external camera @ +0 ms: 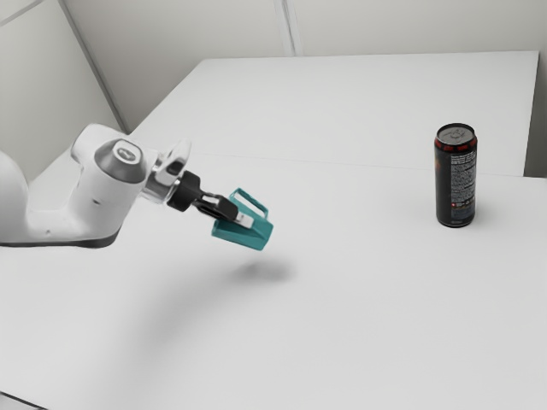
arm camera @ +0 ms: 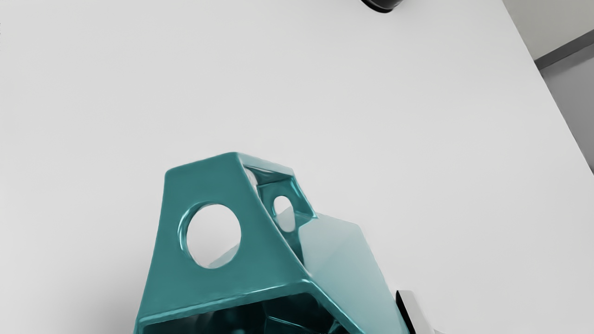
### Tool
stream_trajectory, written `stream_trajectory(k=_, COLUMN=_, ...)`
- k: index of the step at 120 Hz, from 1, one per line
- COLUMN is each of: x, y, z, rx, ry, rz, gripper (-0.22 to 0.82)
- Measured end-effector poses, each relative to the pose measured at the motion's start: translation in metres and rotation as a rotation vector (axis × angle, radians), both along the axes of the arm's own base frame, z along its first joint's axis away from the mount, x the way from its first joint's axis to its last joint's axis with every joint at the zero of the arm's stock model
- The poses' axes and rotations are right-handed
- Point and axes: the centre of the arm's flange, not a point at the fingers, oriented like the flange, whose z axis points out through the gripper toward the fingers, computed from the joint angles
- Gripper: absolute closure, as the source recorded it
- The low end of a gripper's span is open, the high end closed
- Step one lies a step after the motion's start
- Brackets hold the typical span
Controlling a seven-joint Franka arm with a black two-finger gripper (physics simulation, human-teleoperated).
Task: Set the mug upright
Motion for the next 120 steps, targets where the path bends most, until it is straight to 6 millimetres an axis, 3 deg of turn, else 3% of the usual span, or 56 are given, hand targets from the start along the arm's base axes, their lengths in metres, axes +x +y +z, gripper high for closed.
stream_trajectory(k=10, x=-0.001, y=-0.005, z=0.004, rx=0.135, ry=-0.001, rz=-0.075, gripper=0.78)
stream_trajectory(k=49, x=-0.003, y=0.018, z=0.003, rx=0.503, ry=0.038, rz=-0.199, gripper=0.78)
stream_trajectory(k=88, x=-0.005, y=0.024, z=-0.002, rx=0.682, ry=0.071, rz=-0.249, gripper=0.78)
stream_trajectory(k=120, x=-0.004, y=0.024, z=-0.025, rx=0.748, ry=0.11, rz=-0.256, gripper=0.78)
